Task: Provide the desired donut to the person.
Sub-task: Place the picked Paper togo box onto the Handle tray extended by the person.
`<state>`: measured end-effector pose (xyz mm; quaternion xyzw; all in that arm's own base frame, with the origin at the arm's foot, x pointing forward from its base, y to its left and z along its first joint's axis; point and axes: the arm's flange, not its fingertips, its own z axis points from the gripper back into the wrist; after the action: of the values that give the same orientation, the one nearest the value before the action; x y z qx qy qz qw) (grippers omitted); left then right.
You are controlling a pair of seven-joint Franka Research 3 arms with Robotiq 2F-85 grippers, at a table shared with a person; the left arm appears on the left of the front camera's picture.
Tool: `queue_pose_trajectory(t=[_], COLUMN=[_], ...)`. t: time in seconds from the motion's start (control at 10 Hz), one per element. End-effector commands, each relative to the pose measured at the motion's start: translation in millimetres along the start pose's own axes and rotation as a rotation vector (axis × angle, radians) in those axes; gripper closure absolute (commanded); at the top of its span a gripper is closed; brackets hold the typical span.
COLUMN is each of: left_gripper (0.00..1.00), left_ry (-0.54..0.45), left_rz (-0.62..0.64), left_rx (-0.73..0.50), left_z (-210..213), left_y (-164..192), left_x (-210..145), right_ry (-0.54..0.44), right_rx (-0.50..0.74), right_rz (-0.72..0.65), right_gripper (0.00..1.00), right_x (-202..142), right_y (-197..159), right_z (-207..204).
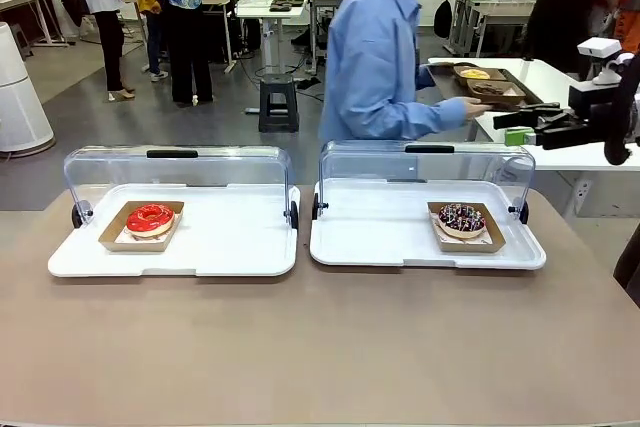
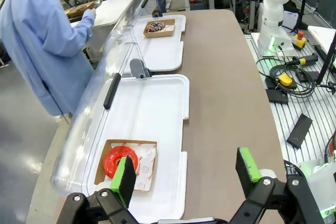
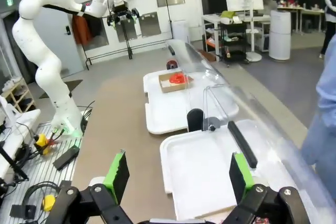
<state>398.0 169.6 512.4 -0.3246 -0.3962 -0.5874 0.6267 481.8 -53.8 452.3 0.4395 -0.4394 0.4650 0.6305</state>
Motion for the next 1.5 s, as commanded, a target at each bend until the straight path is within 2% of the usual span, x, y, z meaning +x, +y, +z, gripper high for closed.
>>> queue_pose_trajectory(t=[0.0,0.1,0.3,0.4,1.4], left_gripper=[0.00,0.00,0.00,0.00,0.00], left_ry=[-0.015,-0.015,-0.015,-0.015,-0.015], left_rz=[-0.009,-0.009,-0.009,-0.009,-0.009], left_rx=[0.004,0.004,0.004,0.004,0.004], left_z=[0,0,0,0,0], left_y=[-1,-1,-1,-1,-1], left_x=[2,2,2,2,2], right_ry=[0.022,0.090,0.124,0.067,0.067], right_rx=[-0.020,-0.074,-0.124,-0.055,-0.055], right_rz=[0.007,0.038,0.071,0.012,0.012], right_gripper=[0.00,0.00,0.00,0.00,0.00], right_x=[-12,-15,-10,-12,-12], right_y=[12,14,18,9,9], right_z=[7,15,28,19,19])
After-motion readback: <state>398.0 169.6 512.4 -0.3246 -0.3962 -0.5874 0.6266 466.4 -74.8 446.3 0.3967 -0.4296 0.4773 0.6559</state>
